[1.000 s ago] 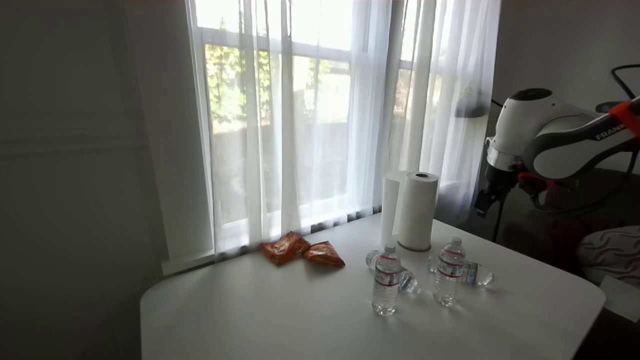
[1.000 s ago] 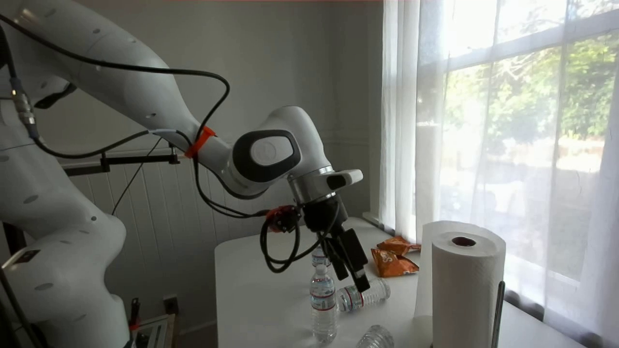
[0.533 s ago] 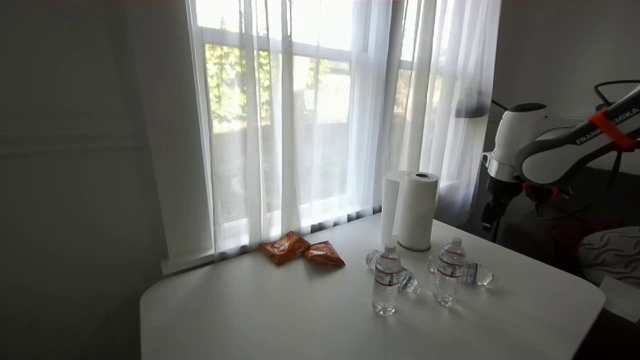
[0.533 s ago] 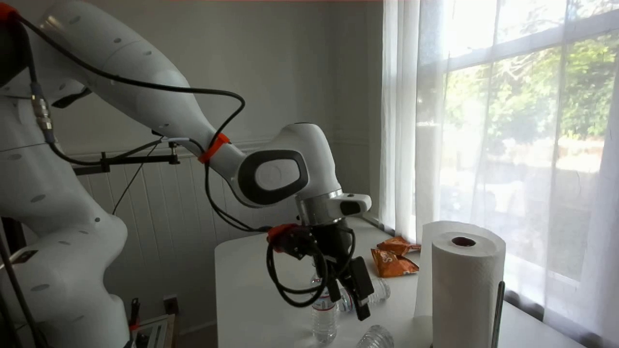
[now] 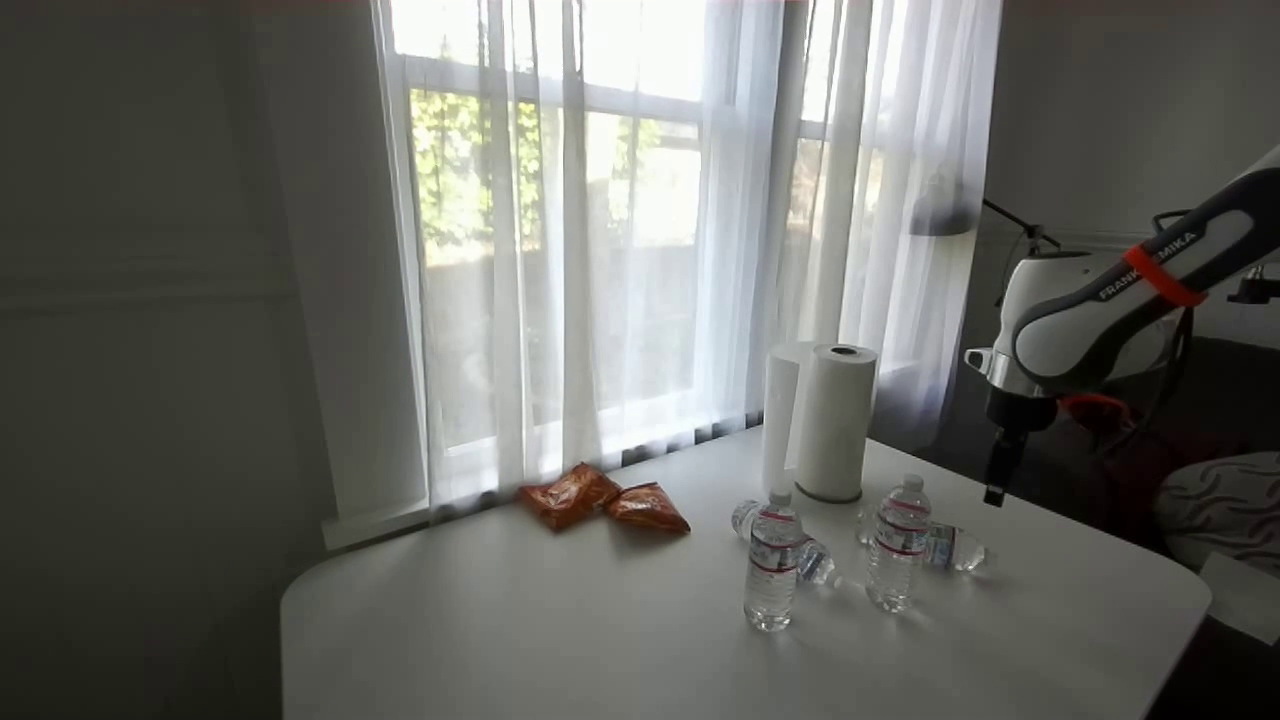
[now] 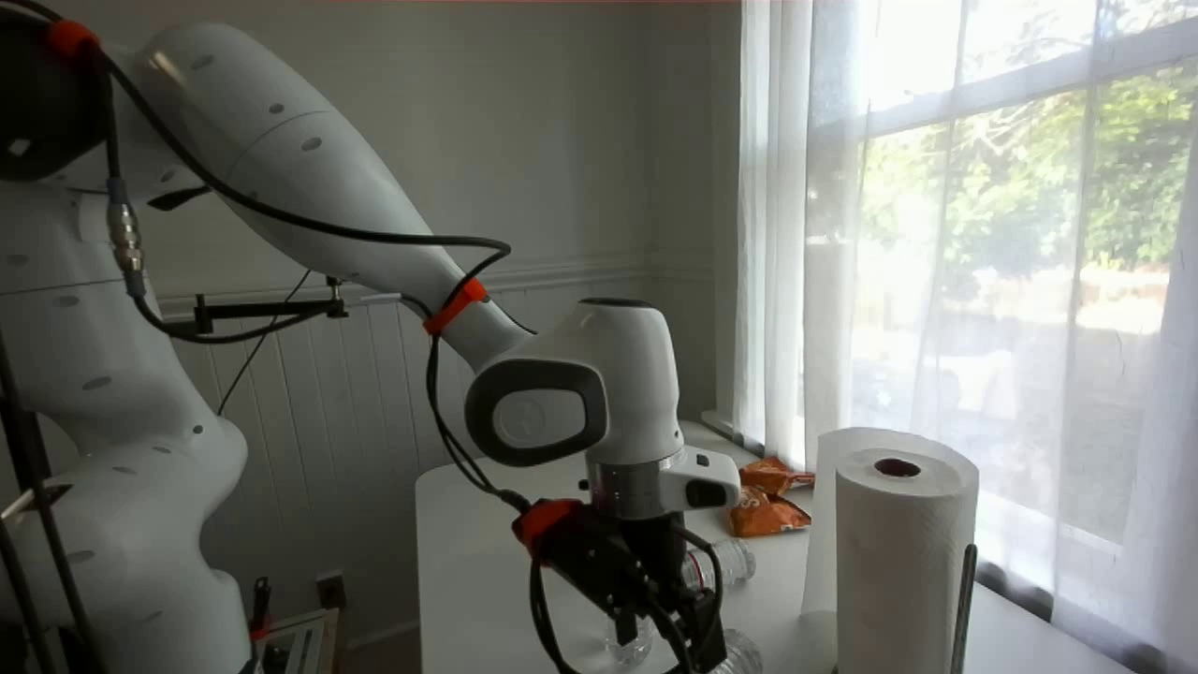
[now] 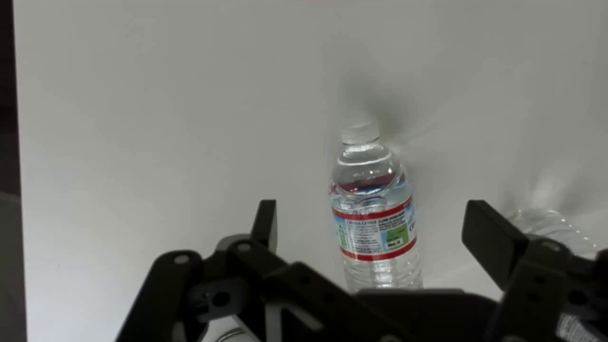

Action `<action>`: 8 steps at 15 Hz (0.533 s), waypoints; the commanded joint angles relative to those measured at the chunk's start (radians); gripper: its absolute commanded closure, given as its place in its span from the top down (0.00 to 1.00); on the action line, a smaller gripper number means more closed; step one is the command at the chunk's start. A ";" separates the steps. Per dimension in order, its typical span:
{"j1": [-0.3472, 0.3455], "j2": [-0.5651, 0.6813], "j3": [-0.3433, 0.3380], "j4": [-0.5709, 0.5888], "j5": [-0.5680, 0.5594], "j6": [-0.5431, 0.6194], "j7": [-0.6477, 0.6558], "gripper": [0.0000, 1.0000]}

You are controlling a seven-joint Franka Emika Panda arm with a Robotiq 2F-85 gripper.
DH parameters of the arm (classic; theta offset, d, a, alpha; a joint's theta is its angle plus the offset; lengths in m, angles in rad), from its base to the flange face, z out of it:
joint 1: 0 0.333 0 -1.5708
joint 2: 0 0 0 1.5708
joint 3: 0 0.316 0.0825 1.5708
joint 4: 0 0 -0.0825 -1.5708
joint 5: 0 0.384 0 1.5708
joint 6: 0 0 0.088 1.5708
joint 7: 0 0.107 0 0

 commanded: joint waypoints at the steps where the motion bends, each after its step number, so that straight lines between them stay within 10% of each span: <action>1: -0.021 0.075 0.012 0.020 0.057 0.026 -0.119 1.00; 8: -0.039 0.207 0.070 0.035 0.109 0.166 -0.148 1.00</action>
